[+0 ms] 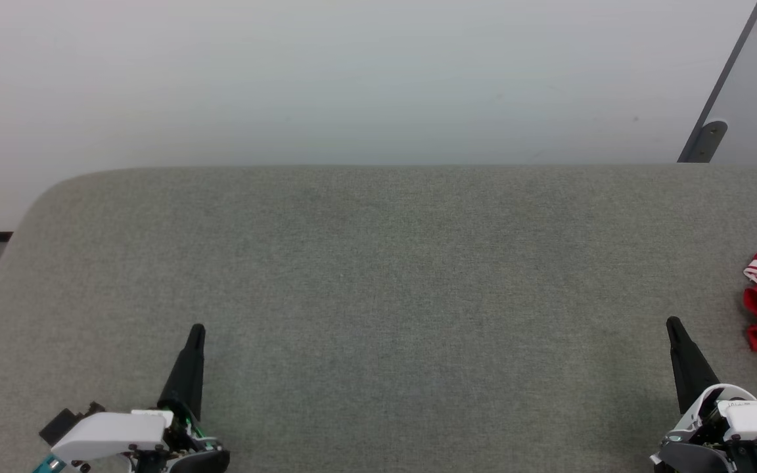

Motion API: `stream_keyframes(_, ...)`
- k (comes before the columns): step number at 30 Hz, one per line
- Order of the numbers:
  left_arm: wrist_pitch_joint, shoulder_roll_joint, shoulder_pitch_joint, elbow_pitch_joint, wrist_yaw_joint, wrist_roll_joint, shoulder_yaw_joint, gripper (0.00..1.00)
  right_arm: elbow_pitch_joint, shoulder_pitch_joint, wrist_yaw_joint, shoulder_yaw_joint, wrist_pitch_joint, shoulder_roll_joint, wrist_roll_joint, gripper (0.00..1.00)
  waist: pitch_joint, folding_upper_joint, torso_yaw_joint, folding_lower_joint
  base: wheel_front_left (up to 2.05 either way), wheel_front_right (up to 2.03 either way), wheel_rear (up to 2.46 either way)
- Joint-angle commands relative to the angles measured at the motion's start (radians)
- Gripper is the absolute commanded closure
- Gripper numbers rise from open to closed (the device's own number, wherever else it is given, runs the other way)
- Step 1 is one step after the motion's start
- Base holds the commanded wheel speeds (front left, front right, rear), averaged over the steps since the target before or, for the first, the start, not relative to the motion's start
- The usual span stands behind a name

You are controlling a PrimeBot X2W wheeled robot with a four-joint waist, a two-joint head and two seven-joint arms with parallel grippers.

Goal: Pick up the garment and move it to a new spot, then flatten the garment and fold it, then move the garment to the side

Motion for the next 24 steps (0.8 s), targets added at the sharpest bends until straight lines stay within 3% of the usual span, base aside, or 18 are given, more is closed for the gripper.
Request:
stream_keyframes(1,0.001,-0.003,-0.011,0.001,-0.003,0.002,0.003,1.0,0.0,-0.003,-0.001,0.001,0.002,0.004,0.002,1.0,0.0,0.0,0.0,0.0,0.0,0.0,0.0)
stream_keyframes(24,0.002,-0.004,-0.011,0.001,-0.003,0.004,0.005,1.0,0.0,-0.003,-0.001,0.001,0.001,0.004,0.002,1.0,0.0,0.0,0.0,0.0,0.0,0.0,0.0)
